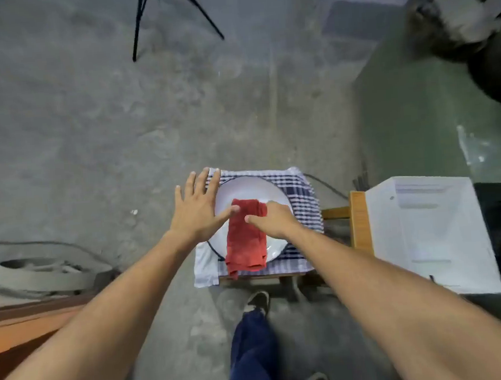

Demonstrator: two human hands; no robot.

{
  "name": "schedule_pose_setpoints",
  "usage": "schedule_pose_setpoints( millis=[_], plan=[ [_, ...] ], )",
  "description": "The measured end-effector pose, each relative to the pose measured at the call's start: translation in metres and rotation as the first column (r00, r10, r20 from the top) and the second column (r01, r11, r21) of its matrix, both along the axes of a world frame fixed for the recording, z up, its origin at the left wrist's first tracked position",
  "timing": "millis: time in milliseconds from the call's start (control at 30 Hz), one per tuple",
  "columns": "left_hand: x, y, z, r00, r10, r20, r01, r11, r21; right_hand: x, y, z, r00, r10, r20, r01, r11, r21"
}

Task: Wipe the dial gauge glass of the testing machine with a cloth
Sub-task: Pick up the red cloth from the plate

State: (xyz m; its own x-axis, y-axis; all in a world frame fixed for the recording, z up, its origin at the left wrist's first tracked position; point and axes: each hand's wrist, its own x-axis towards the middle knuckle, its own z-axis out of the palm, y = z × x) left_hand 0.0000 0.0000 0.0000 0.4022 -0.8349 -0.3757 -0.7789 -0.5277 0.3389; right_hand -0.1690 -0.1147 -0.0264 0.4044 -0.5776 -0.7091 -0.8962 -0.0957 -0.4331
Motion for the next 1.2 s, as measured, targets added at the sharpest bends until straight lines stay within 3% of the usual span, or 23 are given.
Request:
schedule_pose_setpoints(
  millis=[200, 267, 367, 467, 500, 600, 667, 767, 833, 933, 1067, 1200],
  plan=[
    [0.015, 0.008, -0.042, 0.998, 0.054, -0.029, -0.055, 0.998, -0.014, 0.036, 0.037, -0.085, 0.925, -0.348, -0.152, 0.34, 0.937, -0.074],
    [0.02, 0.009, -0.05, 0.998, 0.053, -0.022, -0.054, 0.998, -0.027, 0.039, 0.042, -0.106, 0.896, -0.428, -0.122, 0.413, 0.902, -0.13],
    [0.023, 0.01, -0.052, 0.999, 0.035, -0.014, -0.036, 0.998, -0.046, 0.038, 0.044, -0.12, 0.841, -0.536, -0.081, 0.531, 0.844, -0.074],
    [0.023, 0.006, -0.044, 1.0, 0.009, 0.005, -0.008, 0.998, -0.067, 0.031, 0.039, -0.114, 0.815, -0.579, 0.03, 0.568, 0.807, 0.16],
    [0.023, 0.004, -0.04, 1.0, 0.004, 0.009, -0.004, 0.997, -0.077, 0.029, 0.036, -0.109, 0.761, -0.643, 0.08, 0.603, 0.748, 0.278],
    [0.013, -0.009, -0.018, 0.999, -0.024, 0.034, 0.027, 0.993, -0.111, 0.013, 0.017, -0.083, 0.475, -0.874, 0.104, 0.644, 0.426, 0.635],
    [0.001, -0.023, 0.004, 0.995, -0.069, 0.066, 0.078, 0.988, -0.135, -0.008, -0.003, -0.059, 0.408, -0.909, 0.087, 0.555, 0.322, 0.767],
    [-0.029, -0.049, 0.047, 0.981, -0.144, 0.128, 0.166, 0.968, -0.188, -0.053, -0.037, -0.007, 0.395, -0.902, 0.177, 0.39, 0.339, 0.856],
    [-0.053, -0.068, 0.08, 0.973, -0.168, 0.157, 0.203, 0.948, -0.244, -0.087, -0.06, 0.031, 0.312, -0.913, 0.262, 0.309, 0.359, 0.881],
    [-0.105, -0.097, 0.134, 0.956, -0.208, 0.207, 0.268, 0.906, -0.327, -0.145, -0.091, 0.092, 0.202, -0.897, 0.392, 0.25, 0.434, 0.865],
    [-0.195, -0.129, 0.207, 0.931, -0.267, 0.249, 0.351, 0.843, -0.406, -0.242, -0.12, 0.174, 0.123, -0.854, 0.506, 0.178, 0.521, 0.835],
    [-0.308, -0.167, 0.291, 0.872, -0.396, 0.287, 0.489, 0.722, -0.49, -0.367, -0.135, 0.261, -0.022, -0.793, 0.609, 0.191, 0.595, 0.781]
  ],
)
